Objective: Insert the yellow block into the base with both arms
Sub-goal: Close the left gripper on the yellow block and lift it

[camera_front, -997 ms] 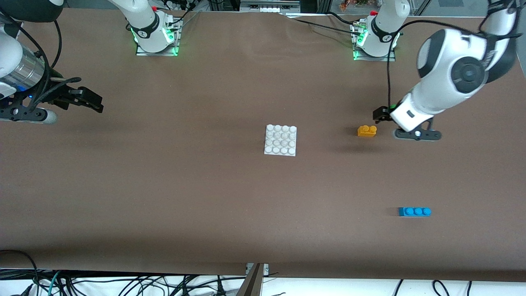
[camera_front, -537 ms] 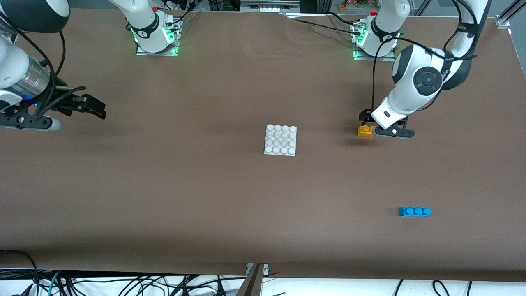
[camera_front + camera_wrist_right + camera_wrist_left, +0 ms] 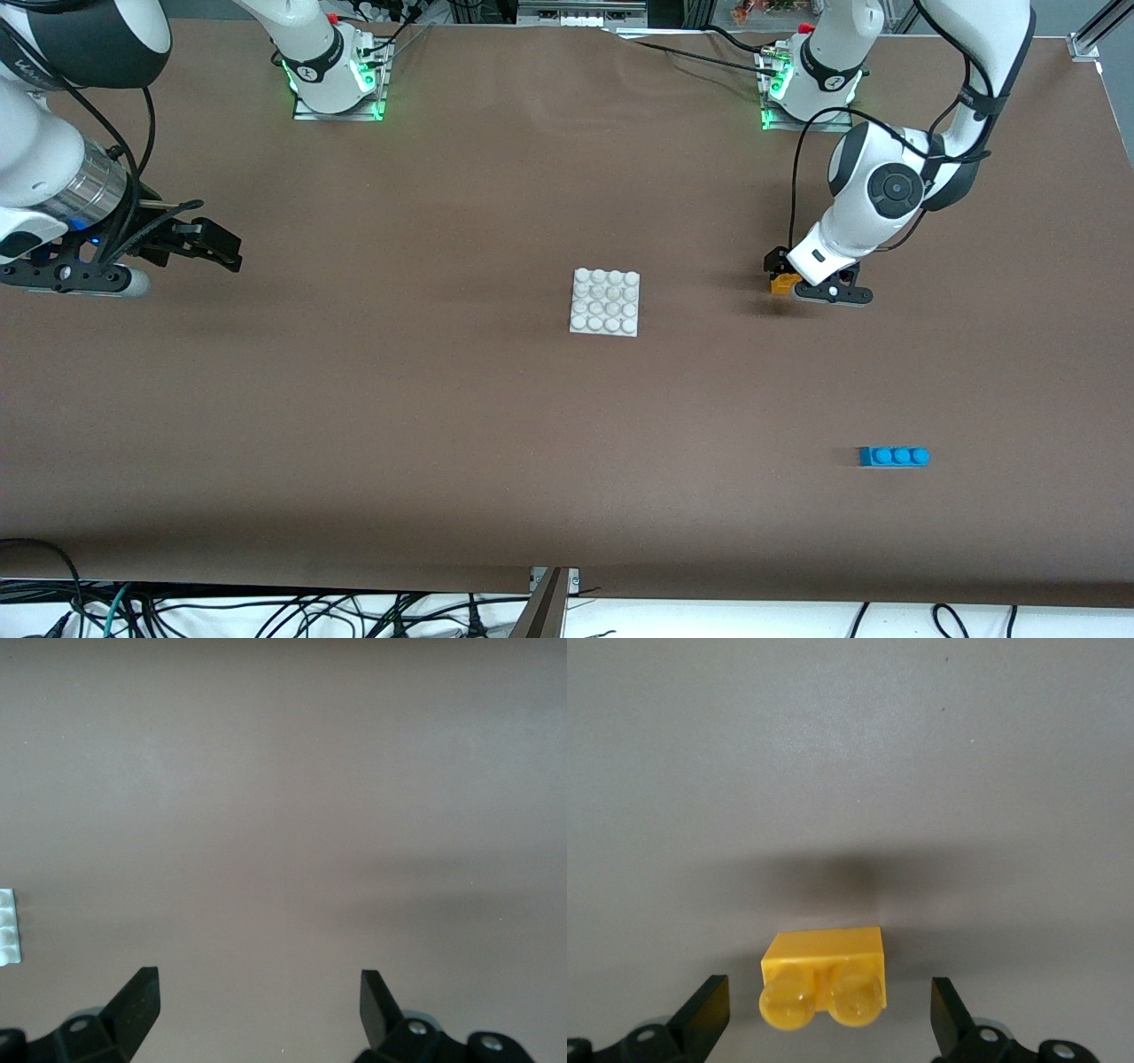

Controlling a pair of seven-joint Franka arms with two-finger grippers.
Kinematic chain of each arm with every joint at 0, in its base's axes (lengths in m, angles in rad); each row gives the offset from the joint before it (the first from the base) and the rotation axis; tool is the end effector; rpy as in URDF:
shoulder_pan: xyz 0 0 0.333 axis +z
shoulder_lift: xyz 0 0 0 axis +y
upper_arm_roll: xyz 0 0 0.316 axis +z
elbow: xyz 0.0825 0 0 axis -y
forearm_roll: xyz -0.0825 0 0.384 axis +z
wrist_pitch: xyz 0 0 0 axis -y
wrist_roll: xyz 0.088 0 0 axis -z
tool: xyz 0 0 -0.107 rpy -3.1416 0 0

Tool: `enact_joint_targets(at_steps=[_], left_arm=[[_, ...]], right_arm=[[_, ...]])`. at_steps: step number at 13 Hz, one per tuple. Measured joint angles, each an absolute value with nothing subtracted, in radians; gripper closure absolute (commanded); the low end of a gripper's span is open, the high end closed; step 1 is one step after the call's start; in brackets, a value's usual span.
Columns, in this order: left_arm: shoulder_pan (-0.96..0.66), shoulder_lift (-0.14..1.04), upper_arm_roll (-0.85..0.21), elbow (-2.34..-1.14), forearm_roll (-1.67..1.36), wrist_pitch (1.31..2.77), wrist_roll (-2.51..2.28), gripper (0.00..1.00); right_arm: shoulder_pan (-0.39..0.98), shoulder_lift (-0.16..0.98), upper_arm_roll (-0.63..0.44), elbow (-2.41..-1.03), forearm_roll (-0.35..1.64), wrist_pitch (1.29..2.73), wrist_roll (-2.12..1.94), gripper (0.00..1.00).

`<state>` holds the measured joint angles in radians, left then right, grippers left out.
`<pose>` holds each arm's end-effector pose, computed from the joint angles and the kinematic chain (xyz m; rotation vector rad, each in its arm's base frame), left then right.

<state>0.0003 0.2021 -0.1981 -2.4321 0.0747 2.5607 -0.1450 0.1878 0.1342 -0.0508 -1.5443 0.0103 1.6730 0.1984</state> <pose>0.4731 -0.0986 0.2193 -3.1239 0.1784 0.1056 0.5960 0.0851 0.5685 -3.1376 0.0974 0.0091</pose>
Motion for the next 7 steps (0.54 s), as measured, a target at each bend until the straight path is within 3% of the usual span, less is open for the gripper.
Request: enact_joint_targets(at_steps=[7], left_arm=[[0.043,0.257,-0.199,-2.439,0.139,2.596,-0.153,0.0]], right_arm=[[0.199,0.134,-0.049,-1.543,0.01,1.701,0.198,0.0]])
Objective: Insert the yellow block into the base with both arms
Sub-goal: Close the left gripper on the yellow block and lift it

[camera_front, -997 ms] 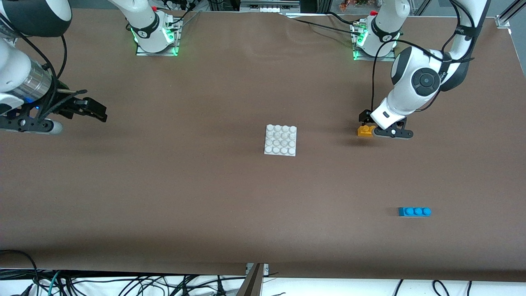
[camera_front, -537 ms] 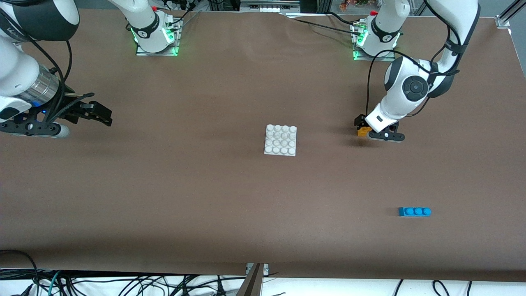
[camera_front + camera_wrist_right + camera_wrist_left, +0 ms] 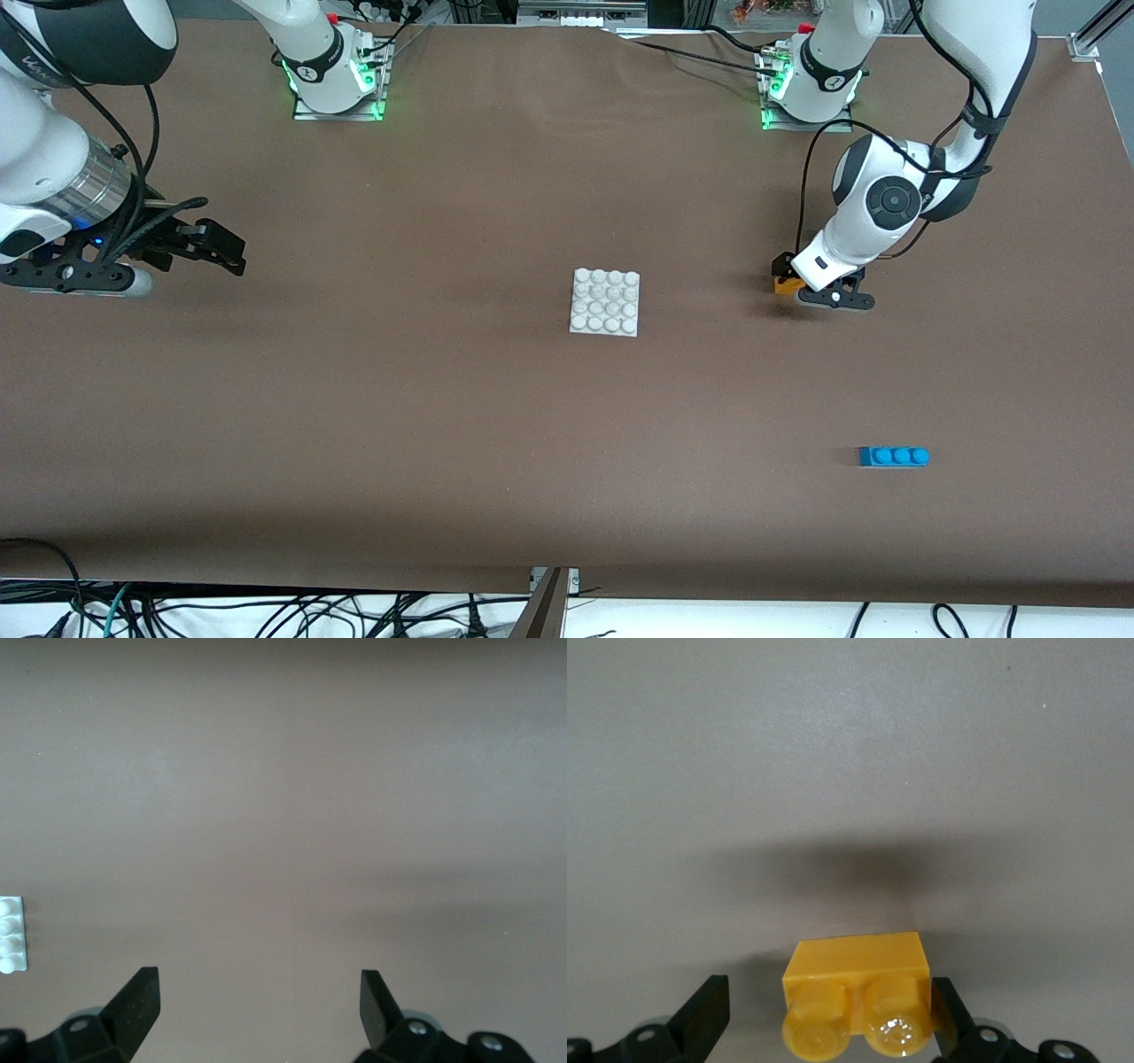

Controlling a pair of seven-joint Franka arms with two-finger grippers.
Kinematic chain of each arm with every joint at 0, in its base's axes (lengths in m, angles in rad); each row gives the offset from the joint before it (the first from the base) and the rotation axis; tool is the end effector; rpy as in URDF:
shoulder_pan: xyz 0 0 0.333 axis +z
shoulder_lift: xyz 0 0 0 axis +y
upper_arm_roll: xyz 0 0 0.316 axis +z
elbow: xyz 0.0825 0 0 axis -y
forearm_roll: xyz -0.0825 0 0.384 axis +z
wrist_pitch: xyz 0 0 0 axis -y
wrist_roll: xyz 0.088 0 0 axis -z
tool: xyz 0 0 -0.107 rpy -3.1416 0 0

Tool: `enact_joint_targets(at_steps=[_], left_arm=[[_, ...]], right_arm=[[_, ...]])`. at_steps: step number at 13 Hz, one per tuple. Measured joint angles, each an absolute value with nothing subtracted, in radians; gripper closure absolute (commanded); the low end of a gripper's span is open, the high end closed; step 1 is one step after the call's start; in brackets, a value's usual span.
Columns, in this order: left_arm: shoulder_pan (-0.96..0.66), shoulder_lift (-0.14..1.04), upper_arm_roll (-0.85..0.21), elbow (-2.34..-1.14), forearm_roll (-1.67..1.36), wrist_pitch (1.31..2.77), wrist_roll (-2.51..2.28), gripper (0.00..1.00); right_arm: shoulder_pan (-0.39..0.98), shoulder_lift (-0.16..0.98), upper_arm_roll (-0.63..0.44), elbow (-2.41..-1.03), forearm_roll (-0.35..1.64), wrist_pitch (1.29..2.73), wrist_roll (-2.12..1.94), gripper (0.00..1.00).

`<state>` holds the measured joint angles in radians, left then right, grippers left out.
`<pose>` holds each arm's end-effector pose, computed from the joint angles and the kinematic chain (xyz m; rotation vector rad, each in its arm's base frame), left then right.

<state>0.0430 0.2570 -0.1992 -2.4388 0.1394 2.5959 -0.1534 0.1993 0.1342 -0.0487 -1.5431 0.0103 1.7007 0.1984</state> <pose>0.4707 -0.0809 0.1941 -3.1028 0.1885 0.1371 0.5978 0.0935 0.5715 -3.1327 0.0760 -0.0353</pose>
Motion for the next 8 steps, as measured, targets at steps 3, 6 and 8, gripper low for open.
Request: enact_joint_targets(at_steps=[3,6,8], left_arm=[[0.042,0.26,-0.206,-2.439,0.139,2.601,-0.153,0.01],[0.041,0.269,-0.209,-2.439,0.139,2.622,-0.153,0.06],[0.041,0.279,-0.209,-2.439,0.139,2.633,-0.153,0.08]], right_arm=[[0.206,0.134,-0.049,-1.543,0.01,1.703,0.198,0.0],[0.206,0.134,-0.049,-1.543,0.01,1.707,0.198,0.0],[0.206,0.134,-0.049,-1.543,0.01,1.708,0.198,0.0]])
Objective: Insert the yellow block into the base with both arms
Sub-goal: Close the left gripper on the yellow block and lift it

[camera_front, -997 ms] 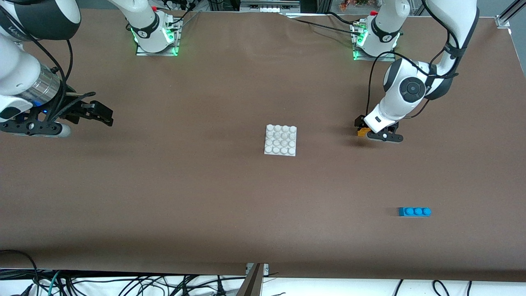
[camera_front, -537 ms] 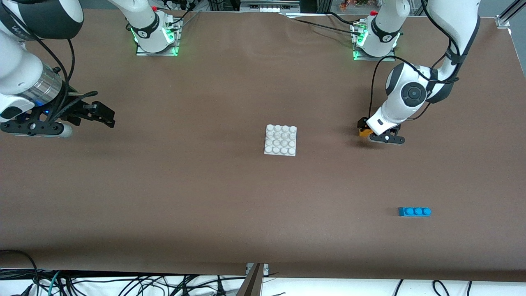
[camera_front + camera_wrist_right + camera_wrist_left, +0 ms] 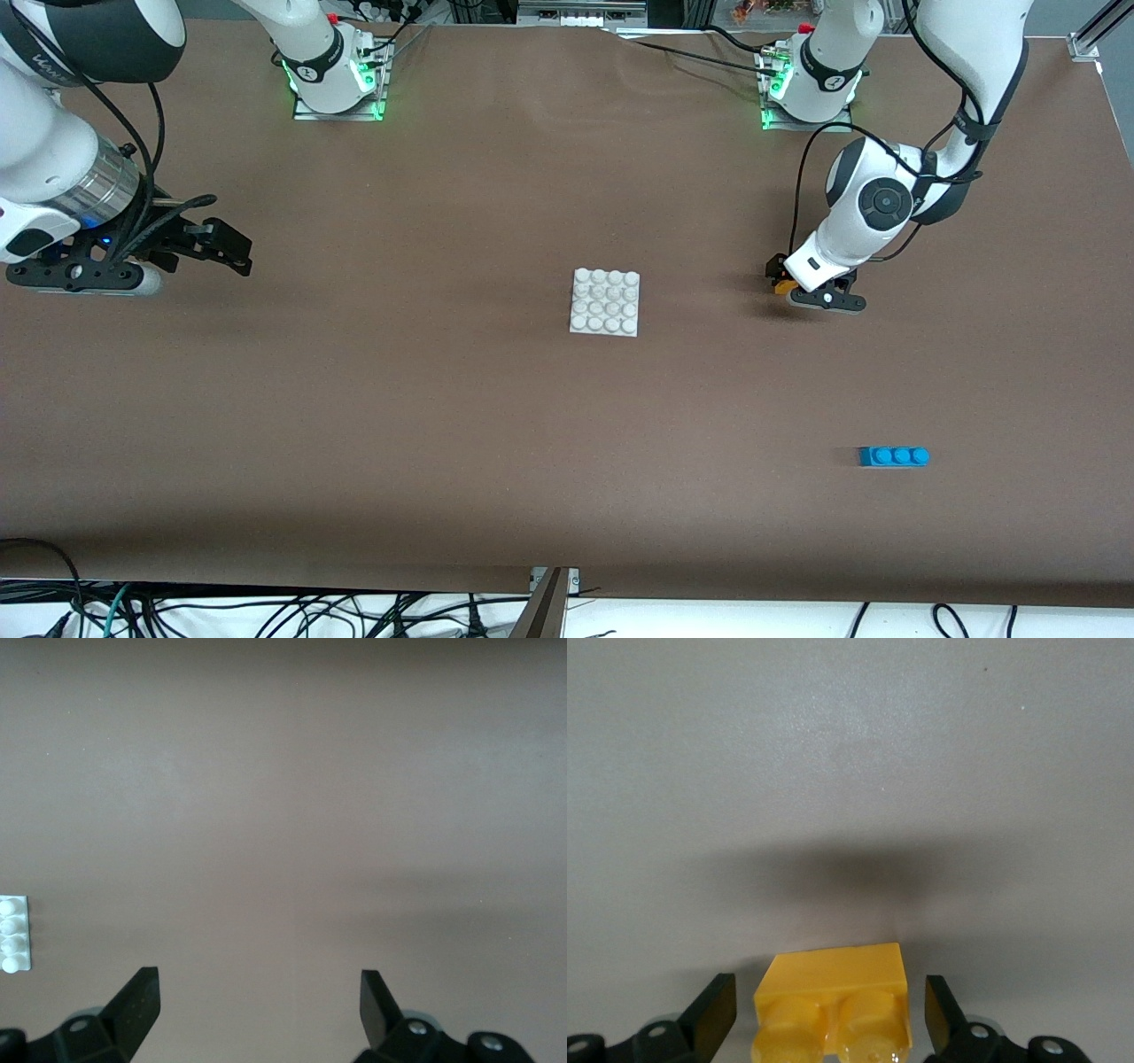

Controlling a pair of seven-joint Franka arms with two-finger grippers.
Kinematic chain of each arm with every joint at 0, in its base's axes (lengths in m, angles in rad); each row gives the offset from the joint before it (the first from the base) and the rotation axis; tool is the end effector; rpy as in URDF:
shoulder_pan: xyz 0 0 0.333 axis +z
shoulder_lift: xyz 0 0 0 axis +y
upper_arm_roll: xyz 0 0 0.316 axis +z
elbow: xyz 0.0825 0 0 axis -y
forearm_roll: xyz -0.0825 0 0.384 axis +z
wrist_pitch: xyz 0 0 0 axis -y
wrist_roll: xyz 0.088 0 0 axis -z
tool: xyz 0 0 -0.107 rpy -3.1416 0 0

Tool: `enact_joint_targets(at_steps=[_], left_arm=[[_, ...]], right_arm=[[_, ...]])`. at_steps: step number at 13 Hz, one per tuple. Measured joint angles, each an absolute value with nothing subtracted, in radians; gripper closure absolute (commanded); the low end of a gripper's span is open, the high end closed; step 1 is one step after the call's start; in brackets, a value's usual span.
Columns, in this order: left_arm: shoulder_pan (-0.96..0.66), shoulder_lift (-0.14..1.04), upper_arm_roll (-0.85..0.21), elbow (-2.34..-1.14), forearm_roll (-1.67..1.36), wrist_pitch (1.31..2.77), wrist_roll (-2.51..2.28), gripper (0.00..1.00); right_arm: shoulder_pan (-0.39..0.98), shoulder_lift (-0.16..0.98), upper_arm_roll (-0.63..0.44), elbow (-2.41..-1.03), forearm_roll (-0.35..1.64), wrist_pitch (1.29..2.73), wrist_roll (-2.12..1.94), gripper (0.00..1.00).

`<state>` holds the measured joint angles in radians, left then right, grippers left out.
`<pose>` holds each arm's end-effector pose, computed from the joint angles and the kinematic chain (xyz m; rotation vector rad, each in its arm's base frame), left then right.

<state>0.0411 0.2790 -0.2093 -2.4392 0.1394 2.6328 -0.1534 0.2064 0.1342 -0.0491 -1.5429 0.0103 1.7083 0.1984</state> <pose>0.4705 -0.0881 0.1869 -3.1149 0.2083 0.1155 0.5980 0.0977 0.5723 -3.1314 0.0655 -0.0473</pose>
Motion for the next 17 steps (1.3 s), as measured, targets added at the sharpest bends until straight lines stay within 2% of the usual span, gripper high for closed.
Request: enact_joint_targets(at_steps=[5,7,11,14,17], left_arm=[[0.041,0.265,-0.211,-2.434,0.14,2.634,-0.152,0.08],[0.041,0.249,-0.22,-2.434,0.14,2.627,-0.152,0.17],[0.041,0.247,-0.223,-2.443,0.14,2.605,-0.153,0.17],[0.041,0.245,-0.223,-2.455,0.14,2.586,-0.153,0.32],[0.041,0.225,-0.224,-2.455,0.14,2.585,-0.154,0.35]], right_arm=[[0.206,0.134,-0.049,-1.543,0.01,1.709,0.198,0.0],[0.206,0.134,-0.049,-1.543,0.01,1.709,0.198,0.0],[0.206,0.134,-0.049,-1.543,0.01,1.709,0.198,0.0],[0.206,0.134,-0.049,-1.543,0.01,1.709,0.198,0.0],[0.206,0.134,-0.049,-1.543,0.01,1.709,0.198,0.0]])
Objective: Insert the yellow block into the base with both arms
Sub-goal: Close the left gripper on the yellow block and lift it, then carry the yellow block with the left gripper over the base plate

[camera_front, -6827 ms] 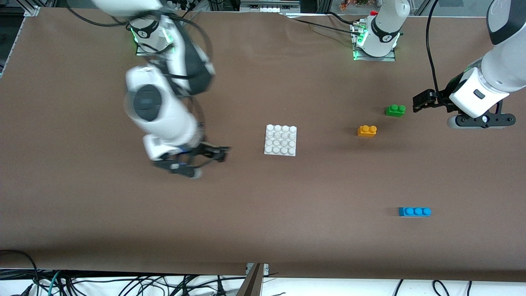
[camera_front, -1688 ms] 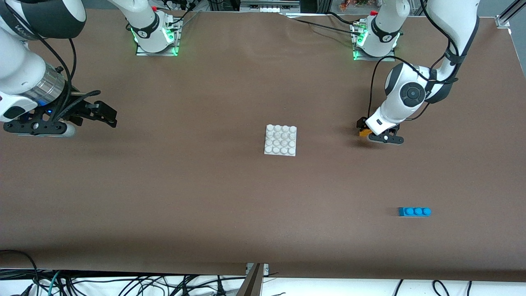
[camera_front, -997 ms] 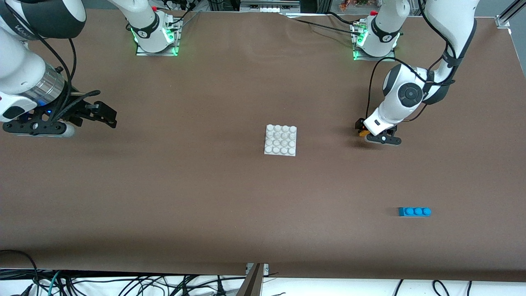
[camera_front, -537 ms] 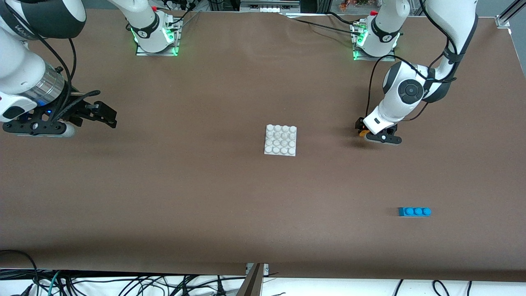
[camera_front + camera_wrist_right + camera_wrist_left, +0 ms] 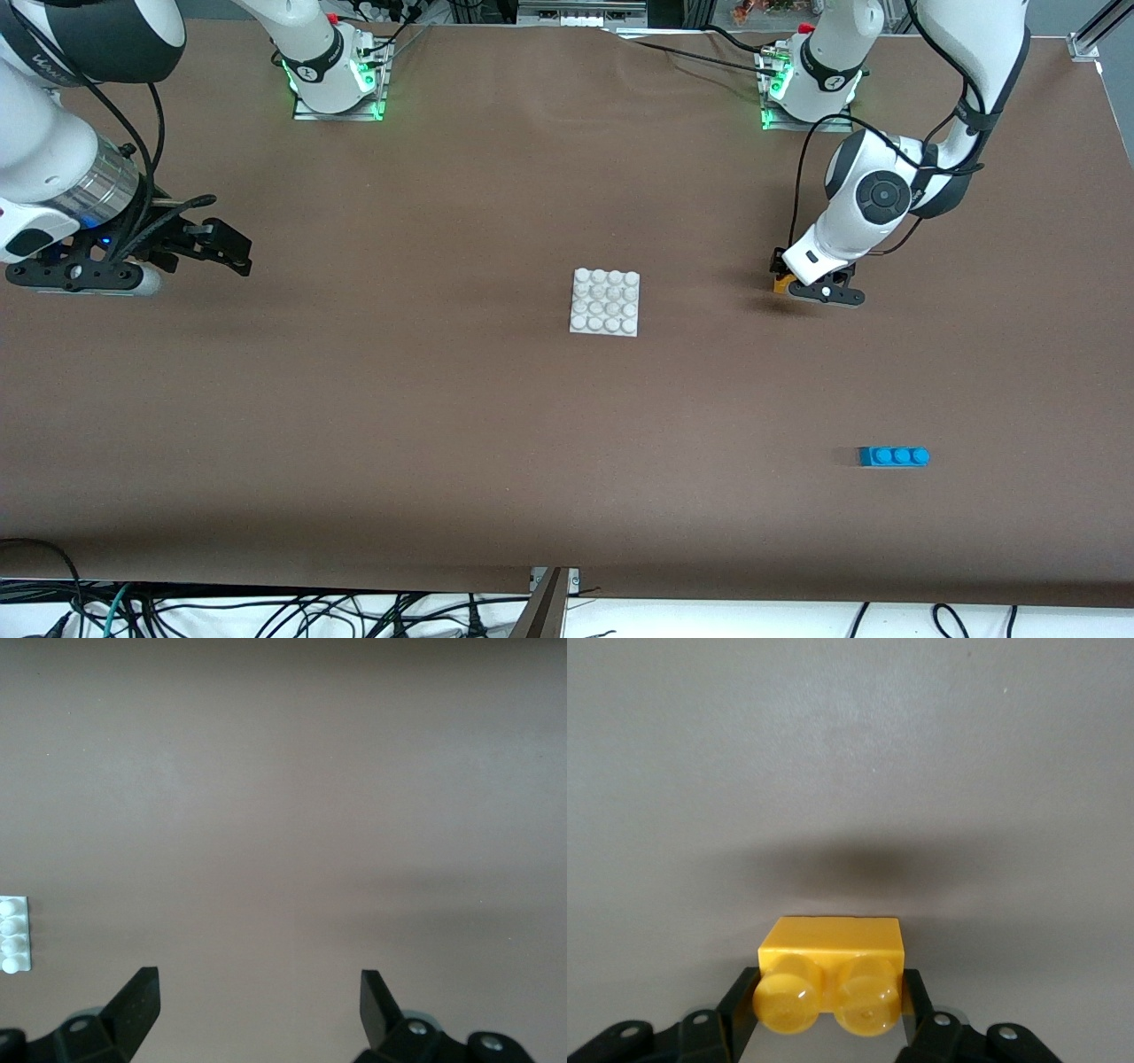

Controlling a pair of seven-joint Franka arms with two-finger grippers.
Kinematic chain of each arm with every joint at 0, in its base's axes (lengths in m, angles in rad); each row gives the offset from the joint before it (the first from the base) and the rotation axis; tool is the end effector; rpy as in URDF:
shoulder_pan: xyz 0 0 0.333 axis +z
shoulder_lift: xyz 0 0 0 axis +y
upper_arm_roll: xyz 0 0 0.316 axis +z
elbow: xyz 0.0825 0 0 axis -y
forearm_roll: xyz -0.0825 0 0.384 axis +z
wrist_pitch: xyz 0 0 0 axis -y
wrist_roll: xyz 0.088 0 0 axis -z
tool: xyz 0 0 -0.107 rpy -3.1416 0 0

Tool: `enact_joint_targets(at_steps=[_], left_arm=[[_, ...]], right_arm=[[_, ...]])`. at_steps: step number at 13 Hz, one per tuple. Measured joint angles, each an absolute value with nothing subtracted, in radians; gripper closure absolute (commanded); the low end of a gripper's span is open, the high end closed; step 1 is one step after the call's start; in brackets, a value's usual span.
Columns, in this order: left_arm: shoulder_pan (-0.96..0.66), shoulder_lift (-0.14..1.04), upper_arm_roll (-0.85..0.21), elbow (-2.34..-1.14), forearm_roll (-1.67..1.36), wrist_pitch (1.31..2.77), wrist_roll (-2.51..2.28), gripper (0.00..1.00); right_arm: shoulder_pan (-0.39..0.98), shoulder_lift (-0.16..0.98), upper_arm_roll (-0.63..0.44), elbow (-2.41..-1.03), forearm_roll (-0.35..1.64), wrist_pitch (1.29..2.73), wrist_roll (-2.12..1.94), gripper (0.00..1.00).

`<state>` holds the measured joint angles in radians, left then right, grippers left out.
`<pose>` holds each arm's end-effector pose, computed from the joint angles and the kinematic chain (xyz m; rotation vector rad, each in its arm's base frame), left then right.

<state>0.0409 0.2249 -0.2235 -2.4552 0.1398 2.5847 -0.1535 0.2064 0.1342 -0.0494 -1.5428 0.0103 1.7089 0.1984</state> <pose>0.4647 -0.0923 0.2034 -3.0973 0.2293 0.1280 0.5981 0.0975 0.5724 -3.1313 0.0659 -0.0484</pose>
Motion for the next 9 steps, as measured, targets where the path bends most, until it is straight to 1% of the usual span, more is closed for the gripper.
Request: enact_joint_targets(at_steps=[2,7,9], left_arm=[[0.041,0.213,-0.224,-2.455,0.14,2.582,-0.154,0.51],[0.041,0.184,-0.23,-2.446,0.14,2.573,-0.155,0.5],[0.043,0.161,-0.276,-2.395,0.093,2.486,-0.166,0.51]], right_arm=[[0.206,0.134,-0.049,-1.543,0.01,1.709,0.198,0.0],[0.206,0.134,-0.05,-1.543,0.01,1.71,0.198,0.0],[0.206,0.134,-0.05,-1.543,0.01,1.71,0.198,0.0]])
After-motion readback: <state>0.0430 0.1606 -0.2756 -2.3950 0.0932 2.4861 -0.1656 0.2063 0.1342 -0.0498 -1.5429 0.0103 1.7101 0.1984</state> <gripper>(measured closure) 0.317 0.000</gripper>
